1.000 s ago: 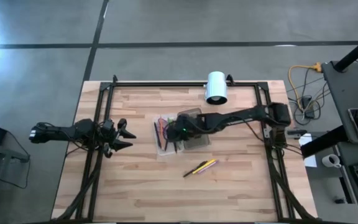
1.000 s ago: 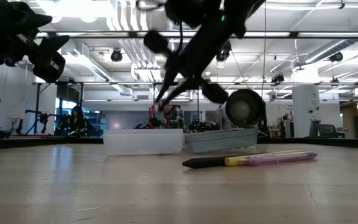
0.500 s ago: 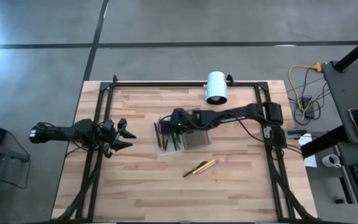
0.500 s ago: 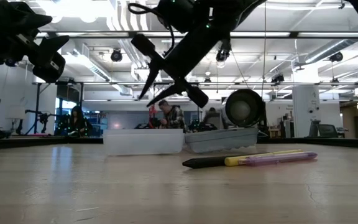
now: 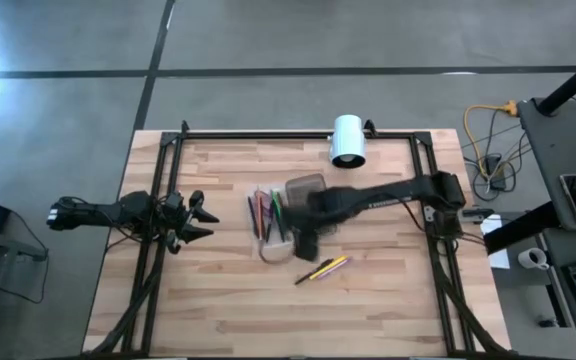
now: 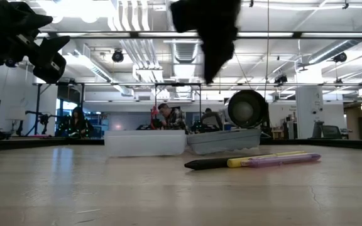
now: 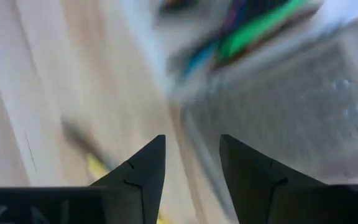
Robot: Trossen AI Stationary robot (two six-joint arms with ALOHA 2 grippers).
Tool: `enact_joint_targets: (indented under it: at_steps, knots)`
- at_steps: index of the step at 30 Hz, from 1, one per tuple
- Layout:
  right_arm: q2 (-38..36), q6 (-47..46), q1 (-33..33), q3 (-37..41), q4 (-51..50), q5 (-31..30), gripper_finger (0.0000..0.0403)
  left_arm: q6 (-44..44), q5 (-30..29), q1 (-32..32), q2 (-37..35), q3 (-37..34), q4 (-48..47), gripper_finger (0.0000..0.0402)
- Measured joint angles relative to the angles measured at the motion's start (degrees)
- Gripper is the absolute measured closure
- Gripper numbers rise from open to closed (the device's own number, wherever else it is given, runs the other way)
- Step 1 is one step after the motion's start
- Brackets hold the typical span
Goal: Pick & place school supplies into a supply box
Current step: Put the black pen into the black supply box
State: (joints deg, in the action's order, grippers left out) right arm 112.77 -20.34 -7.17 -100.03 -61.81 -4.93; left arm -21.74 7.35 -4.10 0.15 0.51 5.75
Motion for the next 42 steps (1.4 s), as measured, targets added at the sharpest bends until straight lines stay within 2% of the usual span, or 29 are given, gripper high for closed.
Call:
enact_joint_targets:
  at_steps: [4,12,21,31,42]
  knots:
    - [0.0,4.4,-6.2,0.4,-8.6,0.2,0.0260,0.0,0.0,0.0,0.0,0.0,0.0,0.0233]
    - [0.3,9.9,-13.9,5.0,6.1,0.4,0.0254,0.0,0.0,-0.1,0.0,0.0,0.0,0.0233]
    - [5.6,12.3,-15.0,5.6,10.2,0.3,0.0254,0.0,0.0,-0.1,0.0,0.0,-0.1,0.0233]
    - [10.6,16.3,-15.0,-0.2,10.1,0.0,0.0254,0.0,0.0,-0.1,0.0,0.0,-0.5,0.0233]
    - [11.0,16.3,-15.0,-1.1,9.7,-0.1,0.0254,0.0,0.0,-0.1,0.0,0.0,-0.5,0.0233]
